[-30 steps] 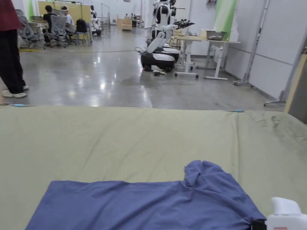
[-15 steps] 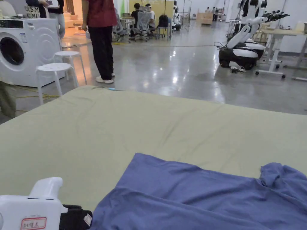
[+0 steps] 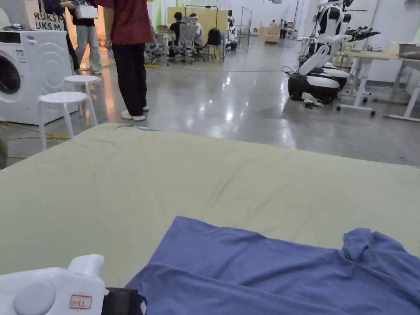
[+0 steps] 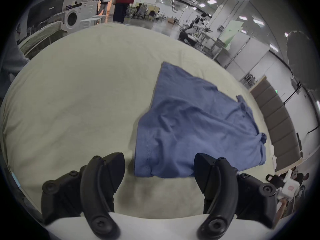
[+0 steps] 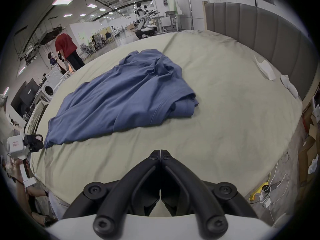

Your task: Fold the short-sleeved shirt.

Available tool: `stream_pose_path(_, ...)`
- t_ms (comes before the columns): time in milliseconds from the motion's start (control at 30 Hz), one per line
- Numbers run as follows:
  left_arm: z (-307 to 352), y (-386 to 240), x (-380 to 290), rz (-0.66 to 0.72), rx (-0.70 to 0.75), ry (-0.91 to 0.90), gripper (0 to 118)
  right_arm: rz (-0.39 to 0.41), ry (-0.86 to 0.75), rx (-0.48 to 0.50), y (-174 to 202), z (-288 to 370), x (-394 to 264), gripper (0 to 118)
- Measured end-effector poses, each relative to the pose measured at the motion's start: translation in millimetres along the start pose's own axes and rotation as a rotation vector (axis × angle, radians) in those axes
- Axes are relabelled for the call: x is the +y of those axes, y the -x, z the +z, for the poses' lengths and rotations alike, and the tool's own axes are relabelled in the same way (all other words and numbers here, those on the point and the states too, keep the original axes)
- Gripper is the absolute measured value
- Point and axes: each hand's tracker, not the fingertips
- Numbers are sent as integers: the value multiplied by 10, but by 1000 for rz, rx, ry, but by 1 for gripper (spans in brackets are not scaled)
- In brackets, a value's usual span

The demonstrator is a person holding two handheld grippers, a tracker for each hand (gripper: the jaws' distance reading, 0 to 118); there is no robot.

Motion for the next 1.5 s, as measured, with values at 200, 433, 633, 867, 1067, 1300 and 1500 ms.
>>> stream_pose_path(200, -258, -42, -74, -26, -23, 48, 16, 11, 8, -59, -57, -28, 57, 2)
stream_pose_path(433, -290, -257, -117, -231, 71, 59, 18, 54, -34, -66, -127, -103, 265, 45)
stream_pose_path(633, -302, -514, -238, -357, 163, 40, 20, -4, -28, -40, -293, -452, 588, 95)
stream_pose_path(867, -255, -320, -194, -172, 65, 50, 20, -42, 79, -23, -351, -995, 811, 77)
stream_pose_path(1067, -175, -390, -129, -139, 74, 72, 20, 4, 64, 93, -183, -833, 844, 14)
stream_pose_path(1300, 242, -397, -198, -52, -81, 8, 20, 70, 37, 52, -130, -459, 769, 14)
stream_pose_path(1500, 656, -425, -335, -103, -65, 0, 17, 18, 20, 130, -251, 135, 563, 14)
